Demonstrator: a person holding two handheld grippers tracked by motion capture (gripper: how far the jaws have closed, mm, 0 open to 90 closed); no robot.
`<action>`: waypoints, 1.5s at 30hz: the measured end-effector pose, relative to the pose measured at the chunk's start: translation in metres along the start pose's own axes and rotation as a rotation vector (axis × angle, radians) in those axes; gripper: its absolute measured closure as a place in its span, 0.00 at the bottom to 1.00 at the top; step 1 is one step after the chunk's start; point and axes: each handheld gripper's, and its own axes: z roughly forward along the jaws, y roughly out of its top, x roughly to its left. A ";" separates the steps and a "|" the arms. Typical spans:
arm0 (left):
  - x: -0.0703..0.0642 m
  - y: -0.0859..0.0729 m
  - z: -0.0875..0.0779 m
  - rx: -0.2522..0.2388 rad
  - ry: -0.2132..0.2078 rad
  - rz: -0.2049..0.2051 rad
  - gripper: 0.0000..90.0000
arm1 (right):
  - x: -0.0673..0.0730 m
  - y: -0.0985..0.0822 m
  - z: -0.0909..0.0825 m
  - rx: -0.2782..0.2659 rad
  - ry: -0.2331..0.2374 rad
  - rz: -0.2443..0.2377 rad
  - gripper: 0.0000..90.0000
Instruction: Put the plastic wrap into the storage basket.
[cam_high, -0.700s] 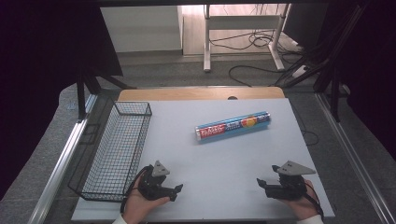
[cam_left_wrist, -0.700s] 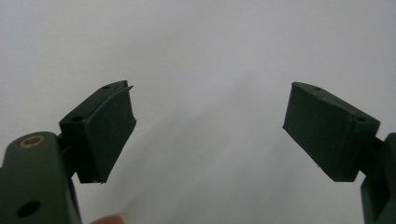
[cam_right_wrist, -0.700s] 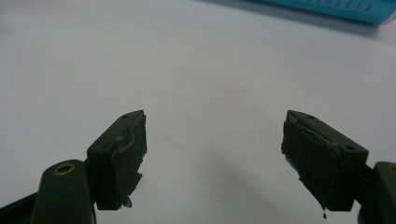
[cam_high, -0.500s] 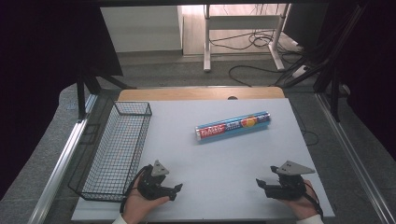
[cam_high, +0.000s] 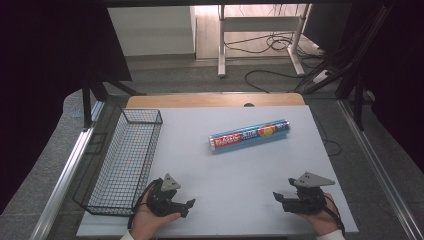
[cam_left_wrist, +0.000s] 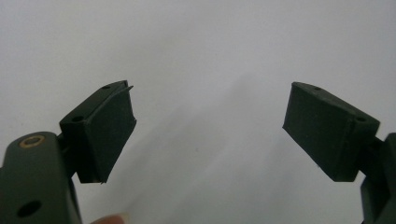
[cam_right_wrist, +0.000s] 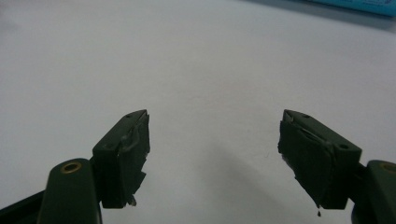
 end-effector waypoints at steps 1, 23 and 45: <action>0.000 0.000 0.000 0.000 -0.001 -0.001 0.18 | 0.000 0.000 0.000 0.001 0.000 -0.001 0.28; 0.007 -0.004 -0.006 -0.003 -0.022 -0.026 0.18 | -0.019 0.030 -0.001 -0.021 -0.012 0.035 0.34; 0.003 -0.005 -0.007 -0.001 -0.031 -0.010 0.18 | -0.134 0.115 0.046 0.010 -0.102 0.176 0.55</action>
